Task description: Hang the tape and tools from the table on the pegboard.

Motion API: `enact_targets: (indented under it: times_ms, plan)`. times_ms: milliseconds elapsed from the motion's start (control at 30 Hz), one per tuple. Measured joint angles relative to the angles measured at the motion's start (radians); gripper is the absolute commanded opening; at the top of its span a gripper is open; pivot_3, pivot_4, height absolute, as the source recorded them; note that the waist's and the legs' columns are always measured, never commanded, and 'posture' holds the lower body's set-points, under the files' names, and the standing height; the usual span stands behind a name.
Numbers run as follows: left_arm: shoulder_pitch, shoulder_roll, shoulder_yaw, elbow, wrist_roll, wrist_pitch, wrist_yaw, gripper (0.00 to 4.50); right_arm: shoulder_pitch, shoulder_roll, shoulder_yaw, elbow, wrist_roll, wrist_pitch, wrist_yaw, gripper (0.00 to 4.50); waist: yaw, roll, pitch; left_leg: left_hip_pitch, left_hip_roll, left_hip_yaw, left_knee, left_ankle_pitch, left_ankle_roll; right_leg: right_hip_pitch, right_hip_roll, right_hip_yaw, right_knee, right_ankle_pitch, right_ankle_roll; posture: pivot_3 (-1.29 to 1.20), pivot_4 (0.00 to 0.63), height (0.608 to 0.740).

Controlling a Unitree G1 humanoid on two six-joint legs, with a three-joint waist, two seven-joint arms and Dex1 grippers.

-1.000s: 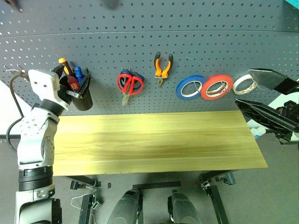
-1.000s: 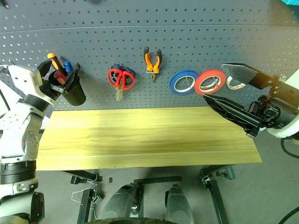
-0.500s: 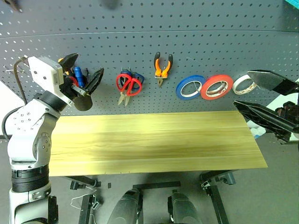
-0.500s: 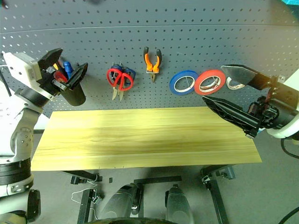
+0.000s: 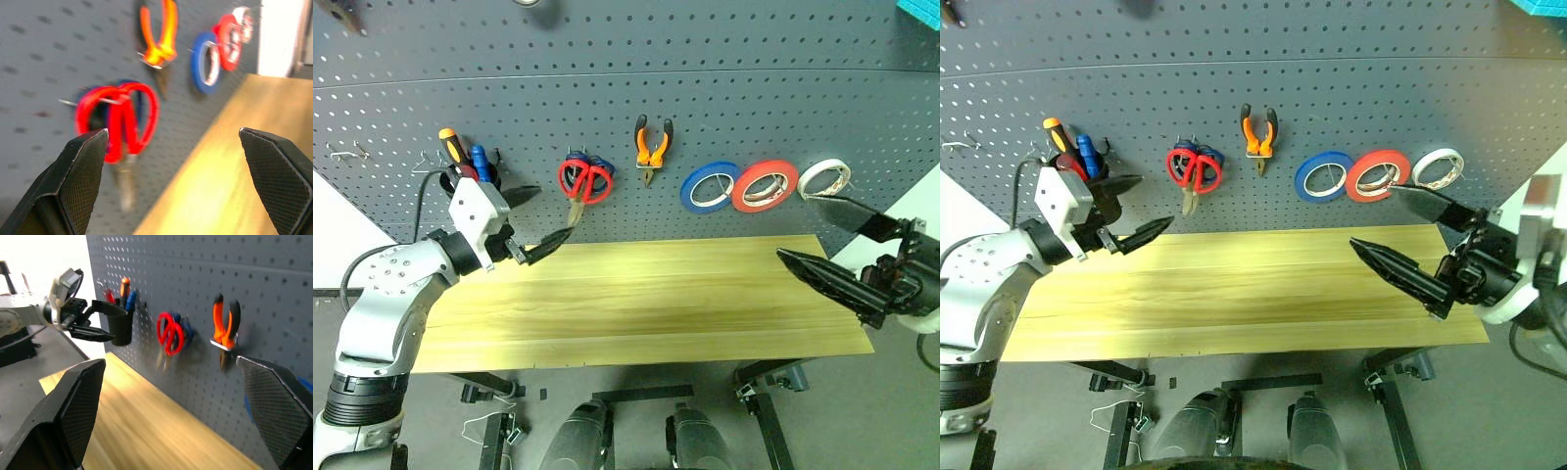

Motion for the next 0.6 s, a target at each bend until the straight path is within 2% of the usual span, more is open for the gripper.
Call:
enact_targets:
  times_ms: [167,367,600]
  plan:
    - [0.077,-0.024,-0.029,0.031,0.031,-0.047,-0.035,4.48,0.091,0.067,0.027,-0.055,-0.074,-0.037,-0.021,4.50,0.000,0.002,-0.018,0.002,0.000,0.000,0.000,0.000,0.000,0.000,0.000,0.001,0.000,0.000,0.000,-0.05,0.063,0.740]
    - [0.114,-0.118,-0.052,0.082,0.075,-0.088,0.011,4.48,0.118,0.207,0.271,-0.106,-0.294,-0.092,-0.130,4.50,0.003,0.001,-0.047,0.007,0.000,0.000,0.000,0.000,0.000,0.004,0.000,0.002,-0.001,0.000,0.000,-0.03,0.030,0.740]
    - [0.181,-0.169,-0.070,0.153,0.122,-0.148,0.036,4.48,0.181,0.394,0.520,-0.082,-0.555,-0.191,-0.252,4.50,0.006,0.002,-0.089,0.018,0.000,0.002,-0.010,0.000,-0.001,0.010,0.001,0.005,-0.004,-0.001,-0.001,-0.01,0.000,0.740]
